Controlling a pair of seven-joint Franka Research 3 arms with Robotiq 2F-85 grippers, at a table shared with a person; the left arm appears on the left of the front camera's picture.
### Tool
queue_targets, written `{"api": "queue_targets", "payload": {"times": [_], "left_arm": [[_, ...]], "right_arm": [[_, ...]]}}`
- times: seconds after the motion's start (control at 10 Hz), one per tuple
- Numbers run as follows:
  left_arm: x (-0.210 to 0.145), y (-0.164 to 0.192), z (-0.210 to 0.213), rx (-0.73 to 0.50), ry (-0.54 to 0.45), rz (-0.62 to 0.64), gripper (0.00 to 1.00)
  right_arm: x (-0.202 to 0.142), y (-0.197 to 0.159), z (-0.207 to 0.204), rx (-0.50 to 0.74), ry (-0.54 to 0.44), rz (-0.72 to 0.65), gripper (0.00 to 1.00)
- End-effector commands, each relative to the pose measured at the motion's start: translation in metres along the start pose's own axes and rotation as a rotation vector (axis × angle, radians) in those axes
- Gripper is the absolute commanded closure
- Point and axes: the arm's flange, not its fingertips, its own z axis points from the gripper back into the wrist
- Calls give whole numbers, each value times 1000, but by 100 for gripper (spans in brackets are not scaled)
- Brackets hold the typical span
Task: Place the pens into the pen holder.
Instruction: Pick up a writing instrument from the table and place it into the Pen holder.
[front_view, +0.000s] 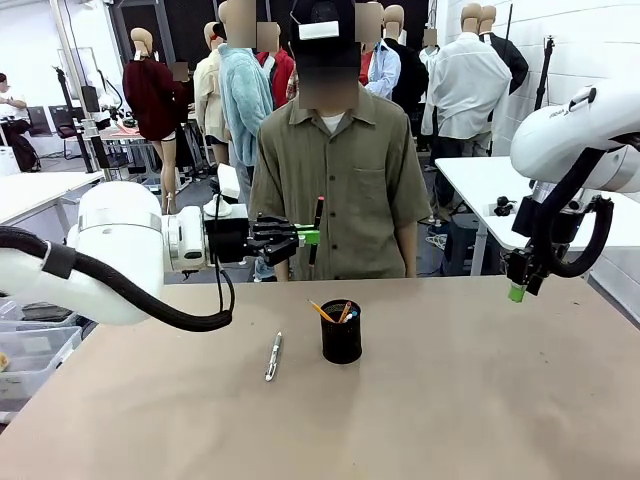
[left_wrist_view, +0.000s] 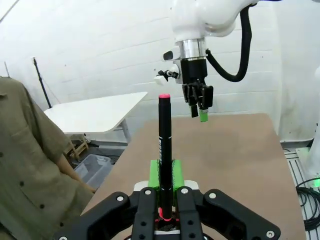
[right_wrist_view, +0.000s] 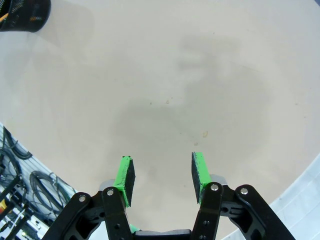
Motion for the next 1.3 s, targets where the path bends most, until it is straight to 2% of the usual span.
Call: {"api": "queue_targets", "payload": {"times": [0.0, 0.4, 0.7, 1.0, 1.2], "left_arm": [[-1, 0, 4, -1, -8, -2, 100], [-37, 31, -28, -198, -73, 95, 100], [-57, 48, -49, -251, -66, 152, 100], [-87, 69, -71, -247, -23, 221, 100], [-100, 71, -74, -270, -26, 257, 100]], "right_arm": [[-3, 0, -1, -4, -1, 7, 41], [-3, 0, -1, -4, -1, 7, 41], [-3, 0, -1, -4, -1, 7, 41], [-3, 0, -1, -4, -1, 7, 41], [-3, 0, -1, -4, -1, 7, 41]]}}
